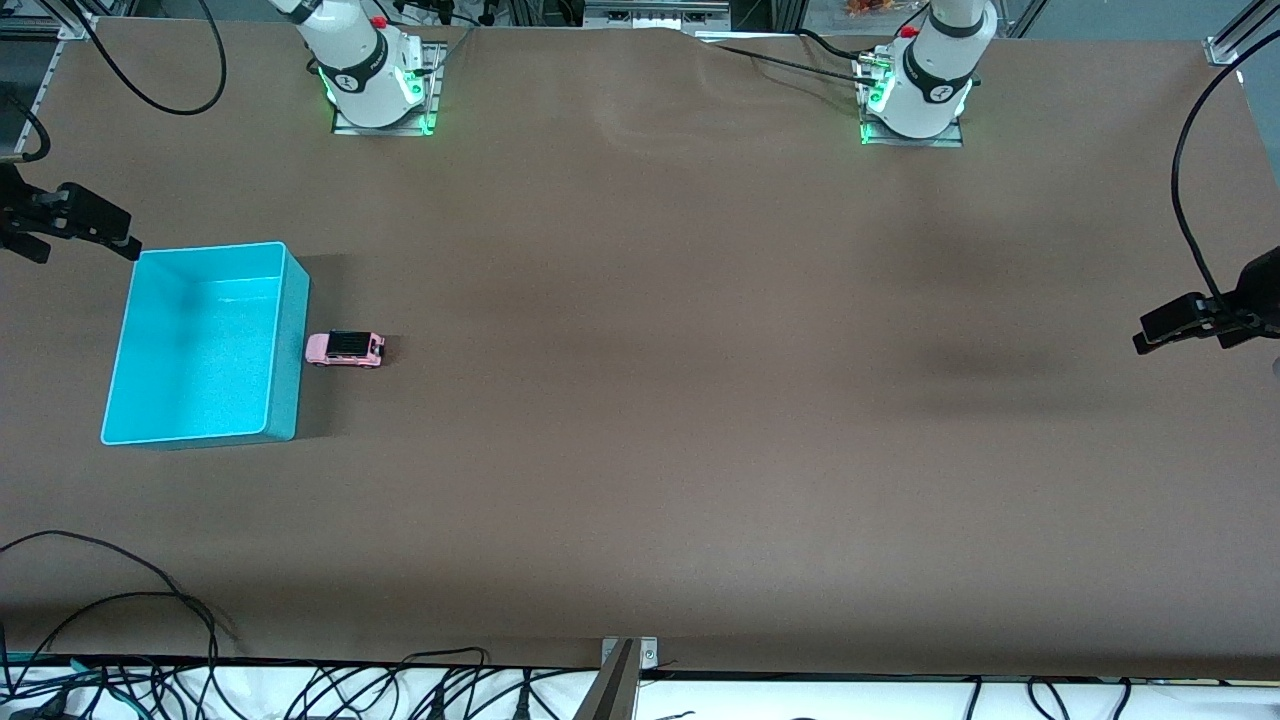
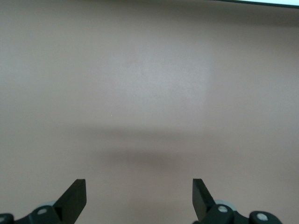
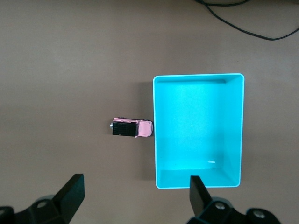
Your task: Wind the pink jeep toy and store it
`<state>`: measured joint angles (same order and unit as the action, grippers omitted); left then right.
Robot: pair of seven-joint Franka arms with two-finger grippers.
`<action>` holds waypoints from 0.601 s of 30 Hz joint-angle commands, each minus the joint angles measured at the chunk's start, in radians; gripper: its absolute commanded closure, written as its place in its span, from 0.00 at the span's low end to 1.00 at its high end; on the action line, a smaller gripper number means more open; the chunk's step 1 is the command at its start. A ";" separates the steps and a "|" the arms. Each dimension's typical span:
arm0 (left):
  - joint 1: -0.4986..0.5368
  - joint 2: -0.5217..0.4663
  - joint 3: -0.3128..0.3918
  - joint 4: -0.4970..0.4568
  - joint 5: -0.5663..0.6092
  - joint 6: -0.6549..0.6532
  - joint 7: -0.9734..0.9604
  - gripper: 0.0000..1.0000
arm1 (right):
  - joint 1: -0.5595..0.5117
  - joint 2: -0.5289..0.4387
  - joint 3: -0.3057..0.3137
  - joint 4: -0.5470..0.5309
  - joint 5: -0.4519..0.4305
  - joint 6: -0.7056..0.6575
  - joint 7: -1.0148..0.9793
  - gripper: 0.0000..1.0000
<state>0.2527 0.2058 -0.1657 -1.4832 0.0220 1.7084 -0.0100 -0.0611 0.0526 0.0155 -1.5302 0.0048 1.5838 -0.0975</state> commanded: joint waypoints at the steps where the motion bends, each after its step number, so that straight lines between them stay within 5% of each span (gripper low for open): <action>1: 0.010 -0.037 -0.003 -0.046 -0.027 -0.004 0.031 0.00 | 0.001 0.029 0.008 0.019 0.018 -0.007 -0.010 0.00; 18: 0.010 -0.037 -0.003 -0.063 -0.027 -0.004 0.031 0.00 | 0.009 0.030 0.008 0.022 0.017 0.005 0.002 0.00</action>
<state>0.2527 0.2033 -0.1657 -1.5050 0.0220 1.7079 -0.0091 -0.0538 0.0797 0.0242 -1.5290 0.0053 1.5972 -0.0975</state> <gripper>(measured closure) 0.000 0.000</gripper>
